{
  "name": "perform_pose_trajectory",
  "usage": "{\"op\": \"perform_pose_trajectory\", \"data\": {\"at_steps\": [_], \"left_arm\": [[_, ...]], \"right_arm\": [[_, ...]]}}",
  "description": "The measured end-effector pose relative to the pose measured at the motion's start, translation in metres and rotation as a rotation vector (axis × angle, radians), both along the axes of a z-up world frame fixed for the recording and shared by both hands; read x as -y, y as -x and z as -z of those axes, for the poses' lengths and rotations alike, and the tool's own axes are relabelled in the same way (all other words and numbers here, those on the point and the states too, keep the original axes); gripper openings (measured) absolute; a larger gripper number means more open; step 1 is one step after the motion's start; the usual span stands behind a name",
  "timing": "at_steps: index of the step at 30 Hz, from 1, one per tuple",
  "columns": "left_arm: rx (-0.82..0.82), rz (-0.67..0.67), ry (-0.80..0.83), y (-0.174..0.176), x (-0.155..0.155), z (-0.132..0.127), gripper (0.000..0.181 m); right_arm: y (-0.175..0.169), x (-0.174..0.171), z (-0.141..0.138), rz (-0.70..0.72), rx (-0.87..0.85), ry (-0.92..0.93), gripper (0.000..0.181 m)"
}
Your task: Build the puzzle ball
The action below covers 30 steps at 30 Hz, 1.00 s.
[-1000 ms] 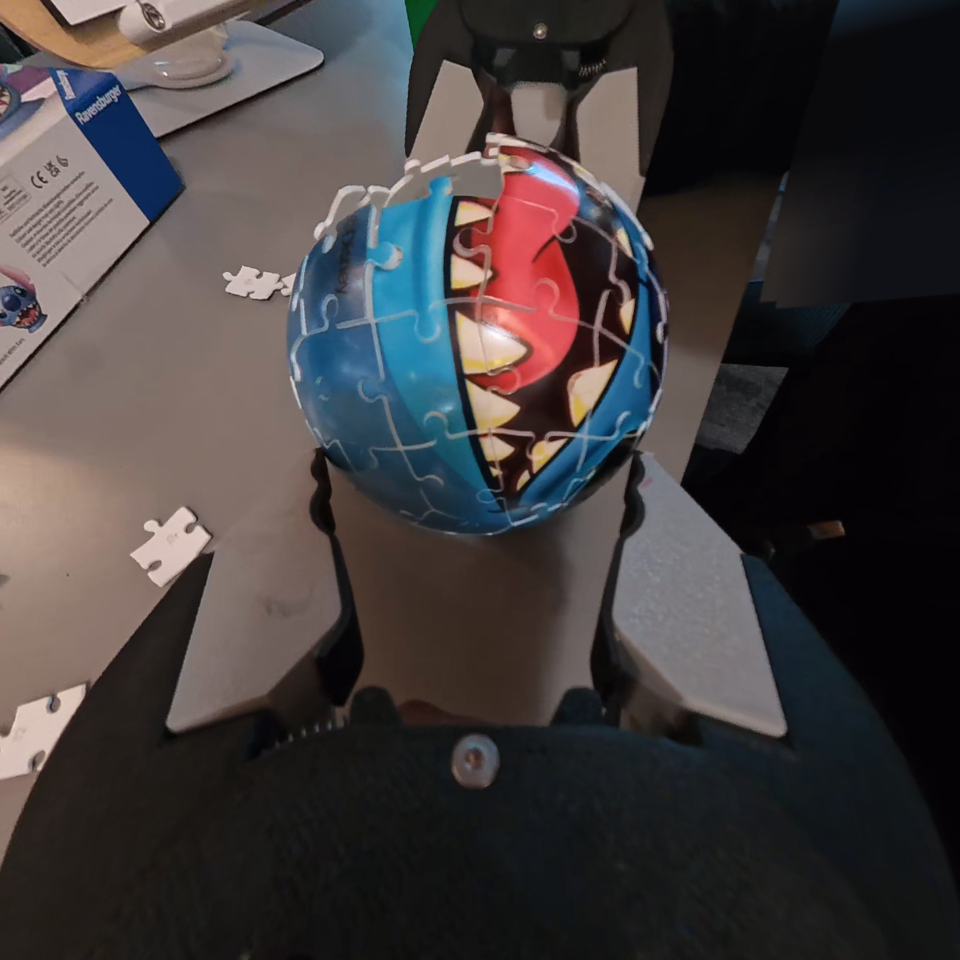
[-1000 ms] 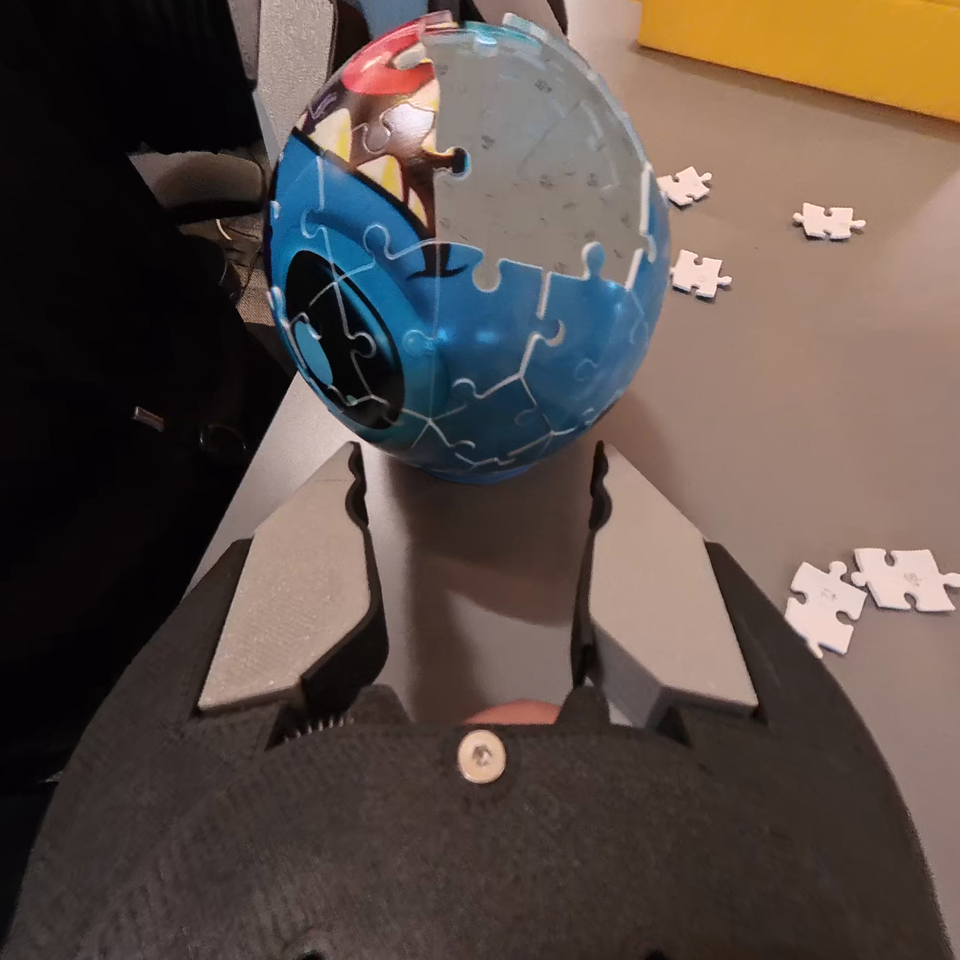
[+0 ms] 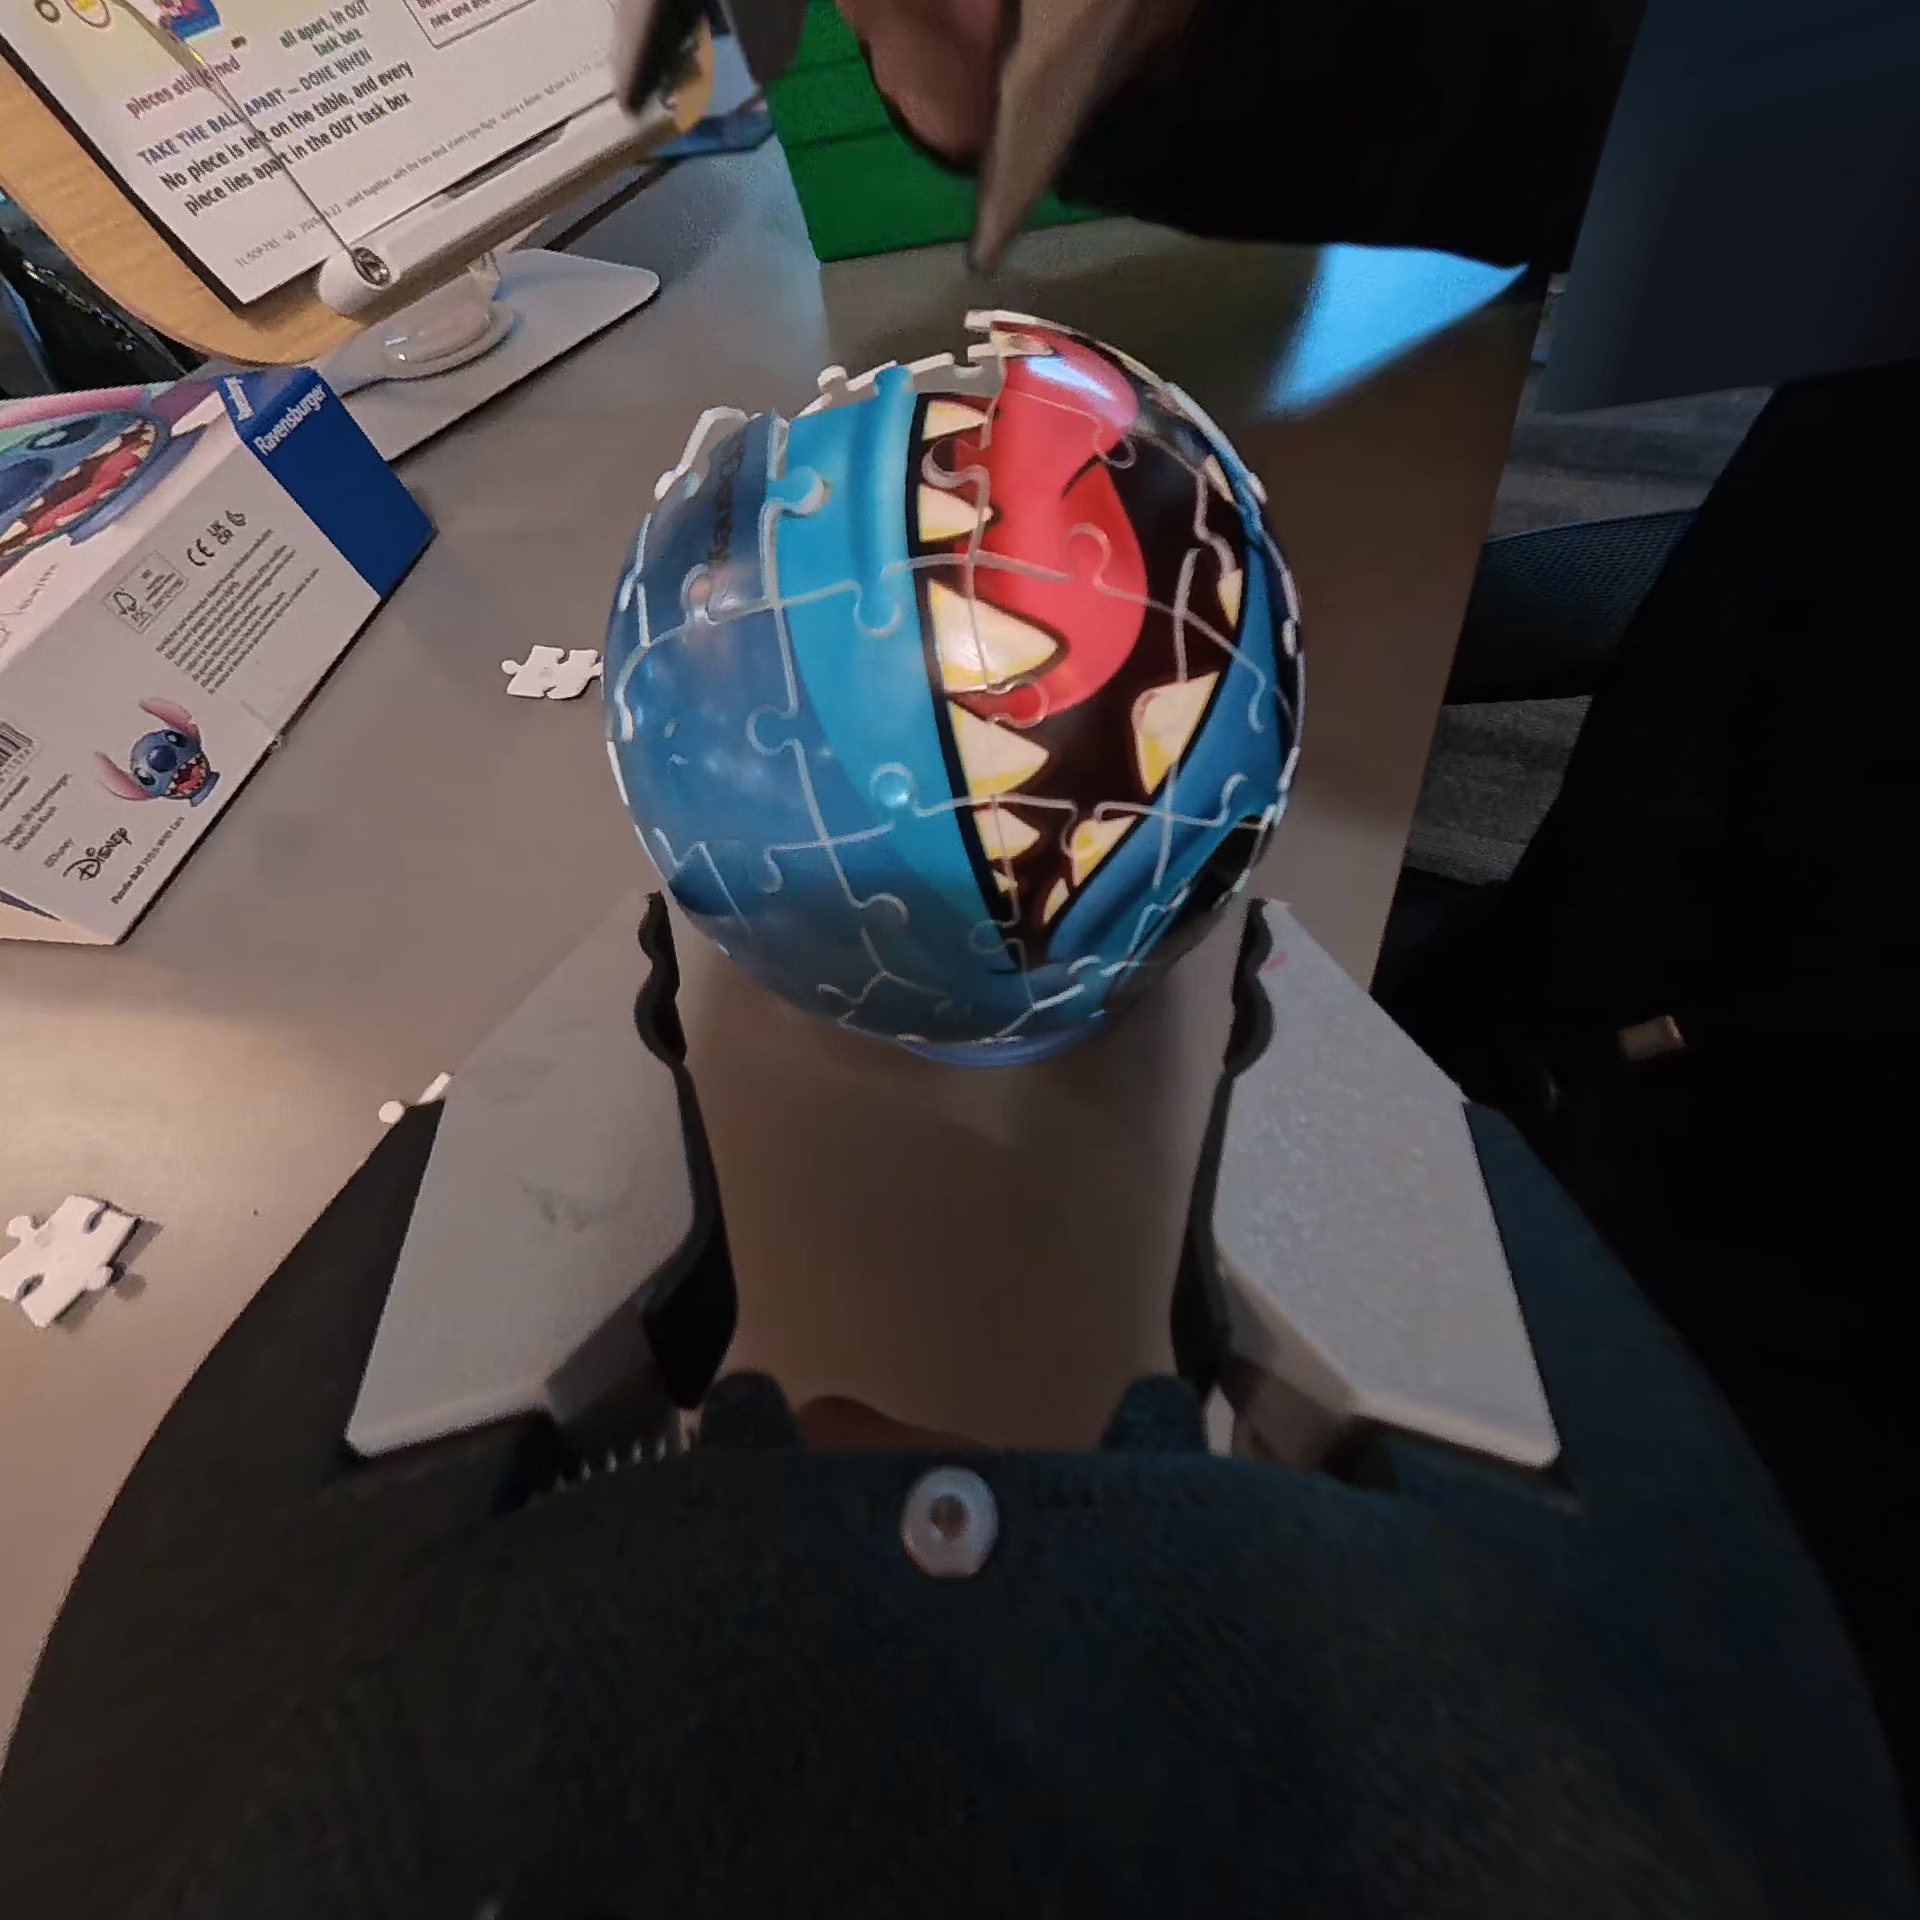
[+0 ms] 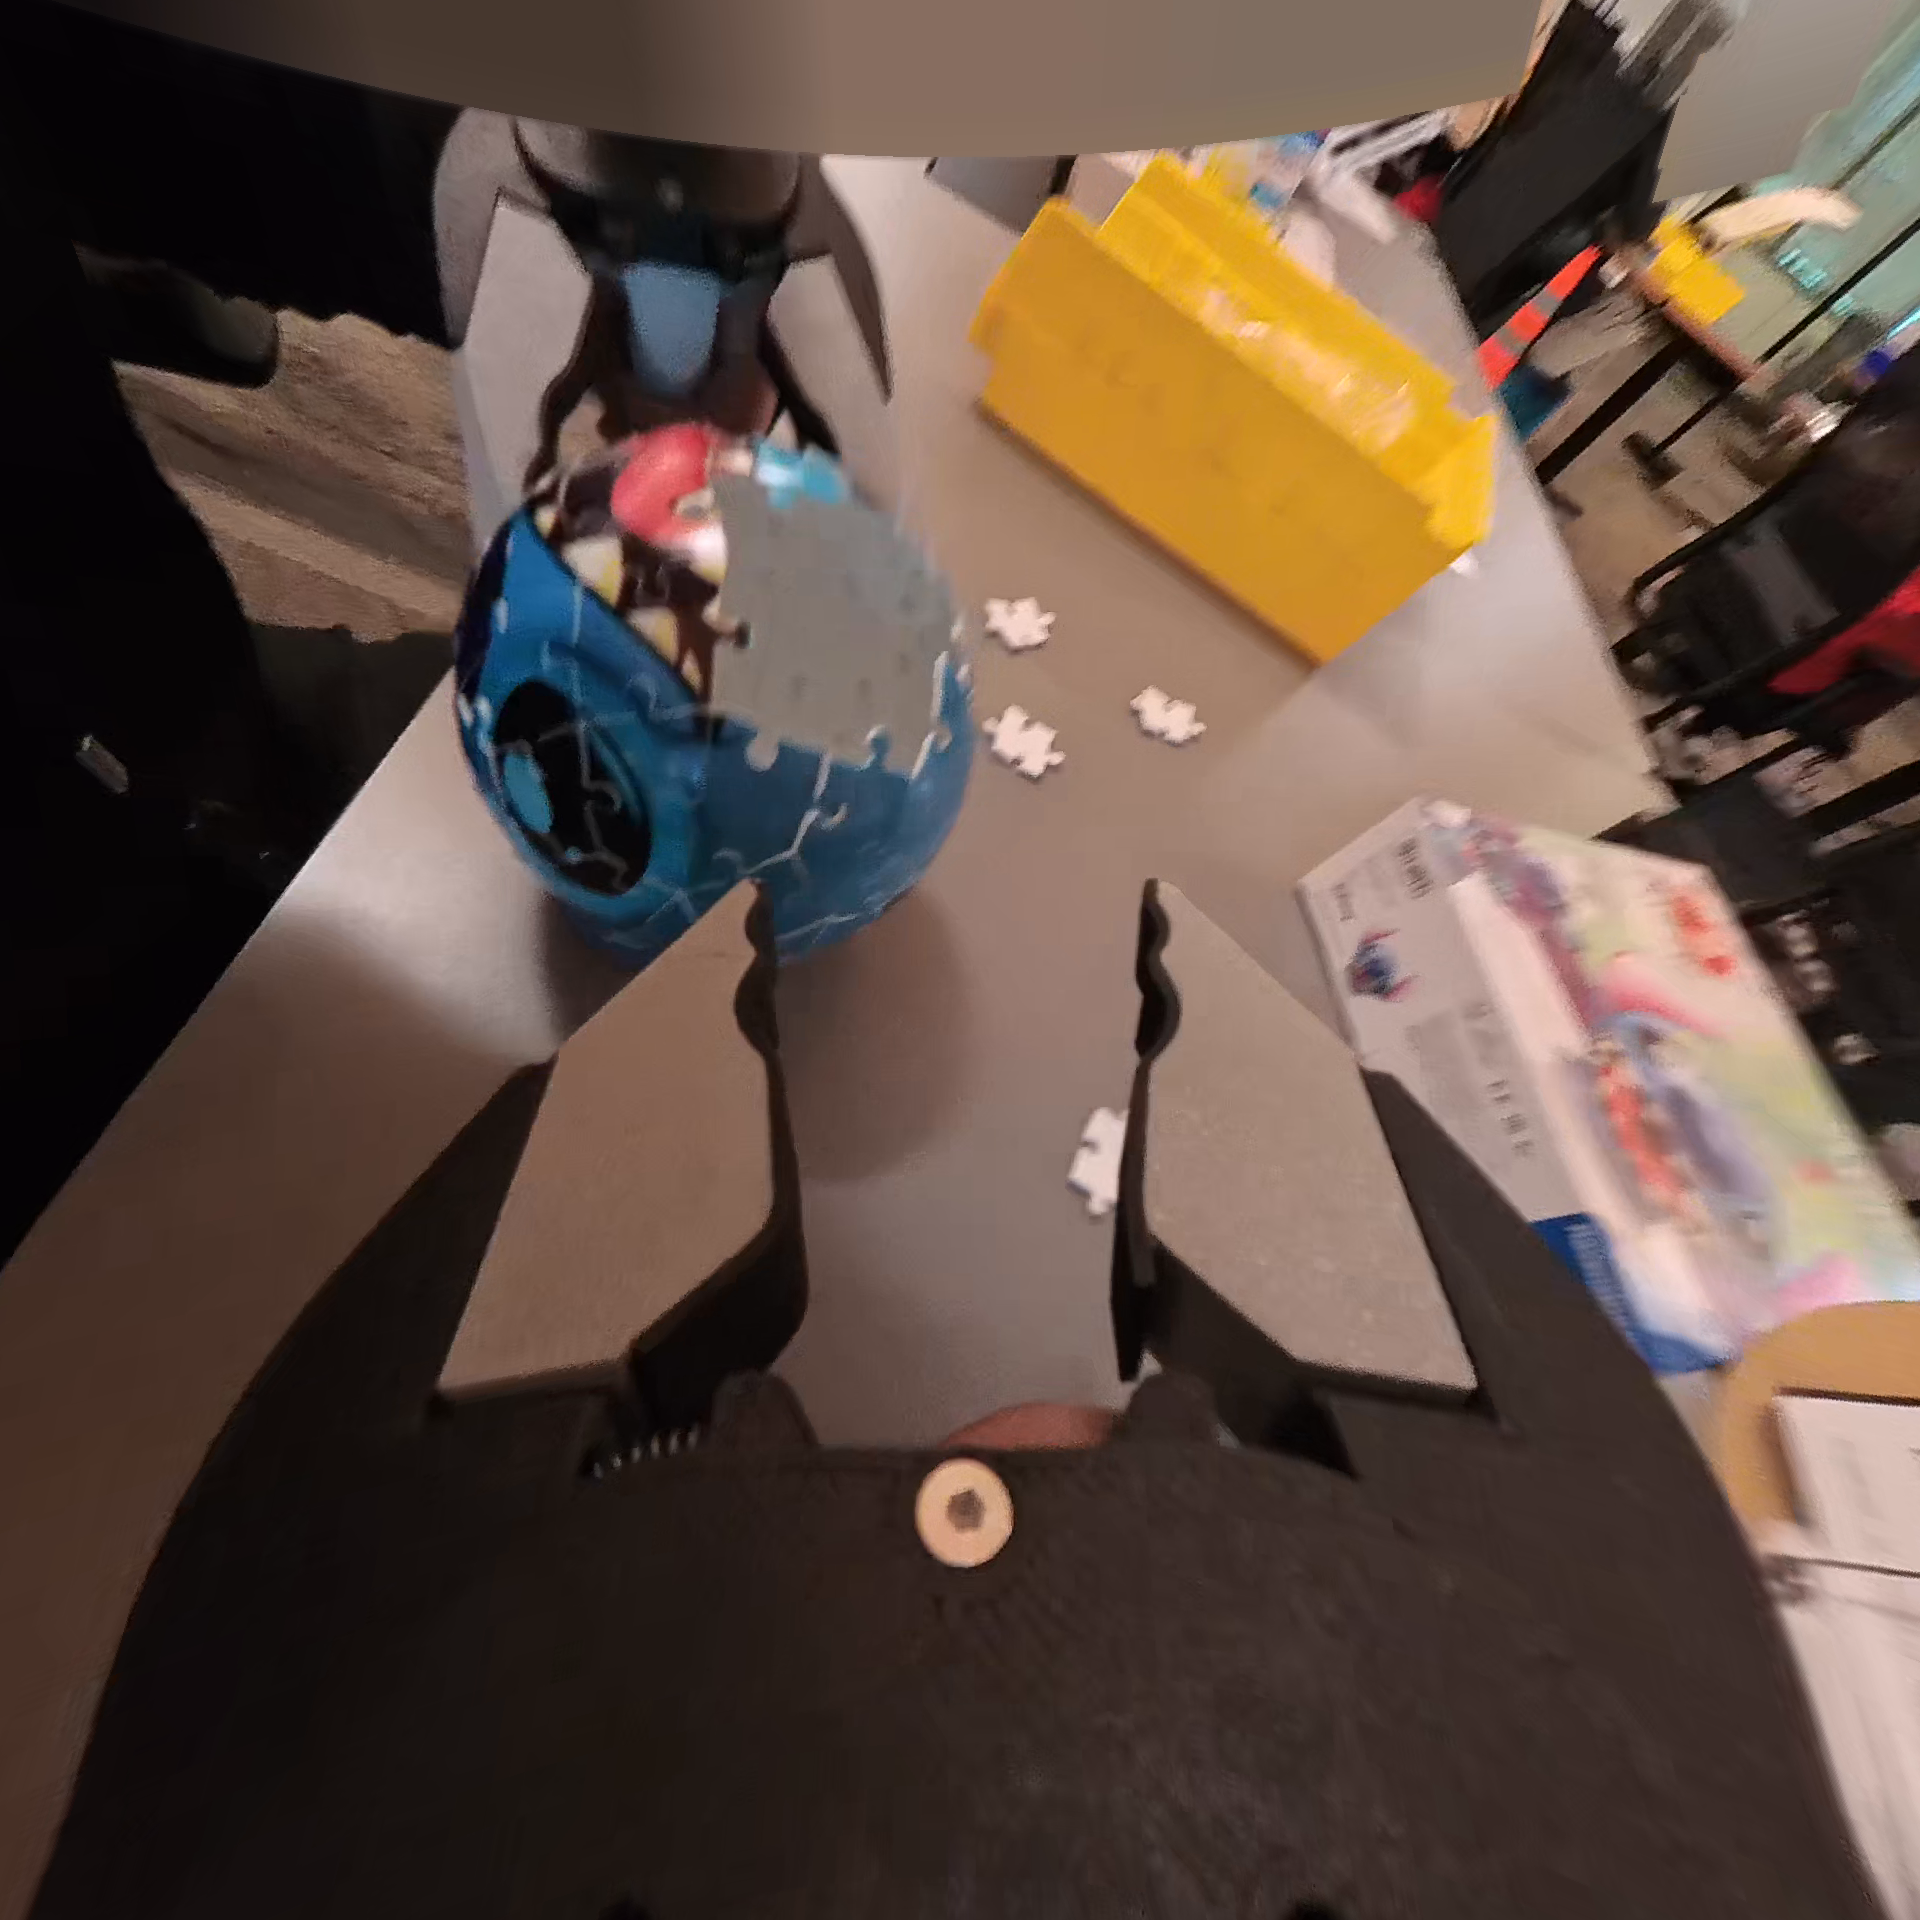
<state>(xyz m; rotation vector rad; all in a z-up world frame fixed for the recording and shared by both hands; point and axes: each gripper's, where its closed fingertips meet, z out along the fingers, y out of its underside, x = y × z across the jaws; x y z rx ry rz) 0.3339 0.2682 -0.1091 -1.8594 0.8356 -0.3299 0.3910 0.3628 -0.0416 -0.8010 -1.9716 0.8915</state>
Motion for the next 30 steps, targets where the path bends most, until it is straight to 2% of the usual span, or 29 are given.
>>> {"op": "perform_pose_trajectory", "data": {"at_steps": [5, 7, 15, 19, 22, 27, 30], "left_arm": [[0.016, -0.021, -0.007, -0.002, 0.002, -0.002, 0.106], [0.048, -0.039, 0.006, -0.002, 0.004, -0.002, 0.106], [0.159, -0.193, 0.004, -0.006, 0.013, -0.015, 0.105], [0.286, -0.447, -0.021, 0.002, 0.002, -0.032, 0.110], [0.394, -0.519, -0.022, -0.011, 0.005, -0.039, 0.108], [0.326, -0.618, 0.043, -0.016, 0.012, -0.023, 0.109], [0.275, -0.670, 0.080, -0.013, 0.007, -0.007, 0.110]], "right_arm": [[0.022, 0.021, -0.044, -0.060, -0.159, -0.249, 0.049], [0.030, 0.033, -0.047, -0.124, -0.174, -0.287, 0.042], [0.048, 0.059, -0.053, -0.340, -0.199, -0.456, 0.043], [0.054, 0.048, -0.071, -0.380, -0.232, -0.433, 0.044], [0.057, 0.034, -0.082, -0.389, -0.274, -0.311, 0.048], [0.060, 0.020, -0.057, -0.421, -0.239, -0.207, 0.051], [0.058, 0.028, -0.038, -0.481, -0.190, -0.225, 0.052]]}}
